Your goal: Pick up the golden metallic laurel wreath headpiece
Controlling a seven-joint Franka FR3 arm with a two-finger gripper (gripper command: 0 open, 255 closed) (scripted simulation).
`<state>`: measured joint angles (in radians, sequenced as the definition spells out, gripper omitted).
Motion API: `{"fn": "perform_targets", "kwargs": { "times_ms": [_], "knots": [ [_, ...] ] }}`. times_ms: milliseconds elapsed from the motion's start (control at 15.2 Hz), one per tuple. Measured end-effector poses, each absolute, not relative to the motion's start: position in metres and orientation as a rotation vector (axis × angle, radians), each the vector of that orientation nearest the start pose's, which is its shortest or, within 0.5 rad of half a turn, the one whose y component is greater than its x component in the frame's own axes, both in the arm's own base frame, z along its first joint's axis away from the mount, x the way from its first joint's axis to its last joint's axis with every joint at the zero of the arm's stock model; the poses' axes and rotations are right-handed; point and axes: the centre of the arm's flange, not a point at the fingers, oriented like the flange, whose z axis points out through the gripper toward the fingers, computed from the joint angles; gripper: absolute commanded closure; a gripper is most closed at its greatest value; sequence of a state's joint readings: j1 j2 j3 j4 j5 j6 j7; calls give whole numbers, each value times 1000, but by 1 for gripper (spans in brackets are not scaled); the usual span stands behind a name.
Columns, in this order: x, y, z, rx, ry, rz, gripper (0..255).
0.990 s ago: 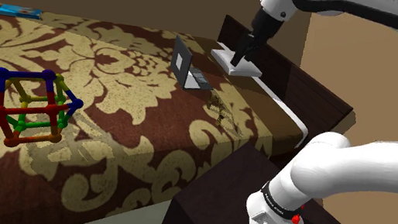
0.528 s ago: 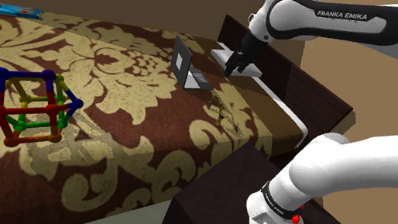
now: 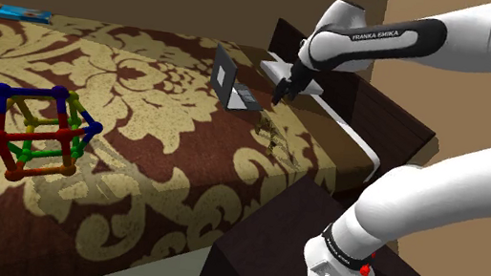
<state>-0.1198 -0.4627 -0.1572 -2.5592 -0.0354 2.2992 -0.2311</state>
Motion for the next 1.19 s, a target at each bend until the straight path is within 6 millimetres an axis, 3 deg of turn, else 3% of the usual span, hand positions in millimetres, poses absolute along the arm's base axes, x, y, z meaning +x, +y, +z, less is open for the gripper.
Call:
{"fn": "perform_targets", "kwargs": {
  "times_ms": [594, 1188],
  "knots": [
    [431, -177, 352, -3139, 139, -347, 0],
    [459, -251, 268, -3142, 256, -375, 0]
  ]
}}
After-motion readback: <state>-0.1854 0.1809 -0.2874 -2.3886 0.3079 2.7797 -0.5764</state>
